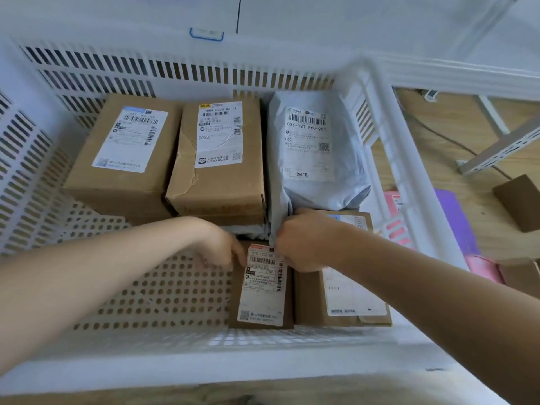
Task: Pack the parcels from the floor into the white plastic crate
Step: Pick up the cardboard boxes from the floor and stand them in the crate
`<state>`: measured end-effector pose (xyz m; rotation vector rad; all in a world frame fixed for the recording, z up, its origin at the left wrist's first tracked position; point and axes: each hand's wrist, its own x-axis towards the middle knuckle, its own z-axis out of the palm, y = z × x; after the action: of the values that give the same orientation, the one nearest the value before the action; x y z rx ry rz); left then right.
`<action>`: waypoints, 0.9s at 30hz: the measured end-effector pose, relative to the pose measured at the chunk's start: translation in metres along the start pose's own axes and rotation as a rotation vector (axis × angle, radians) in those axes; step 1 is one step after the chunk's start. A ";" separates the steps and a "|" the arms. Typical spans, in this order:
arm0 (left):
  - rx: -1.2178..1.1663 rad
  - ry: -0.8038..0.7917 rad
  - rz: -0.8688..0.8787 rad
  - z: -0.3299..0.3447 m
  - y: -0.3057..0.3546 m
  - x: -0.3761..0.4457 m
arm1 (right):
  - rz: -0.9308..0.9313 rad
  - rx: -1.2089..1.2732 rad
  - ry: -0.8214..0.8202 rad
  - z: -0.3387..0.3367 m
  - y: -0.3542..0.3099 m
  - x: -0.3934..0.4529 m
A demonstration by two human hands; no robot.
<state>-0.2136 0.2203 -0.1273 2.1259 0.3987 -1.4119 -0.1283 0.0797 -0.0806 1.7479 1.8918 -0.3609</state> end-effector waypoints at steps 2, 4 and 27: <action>-0.030 0.055 -0.010 -0.006 0.000 -0.014 | 0.038 0.073 0.117 -0.003 0.011 -0.013; -0.070 0.108 -0.022 -0.009 0.001 -0.031 | 0.098 0.142 0.239 -0.004 0.020 -0.030; -0.332 1.329 0.237 -0.030 0.299 -0.081 | 0.833 0.327 0.445 0.095 0.159 -0.283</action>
<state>-0.0669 0.0024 0.0396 2.3989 0.7344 0.3552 0.0519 -0.1878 0.0214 2.8203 1.2055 0.0539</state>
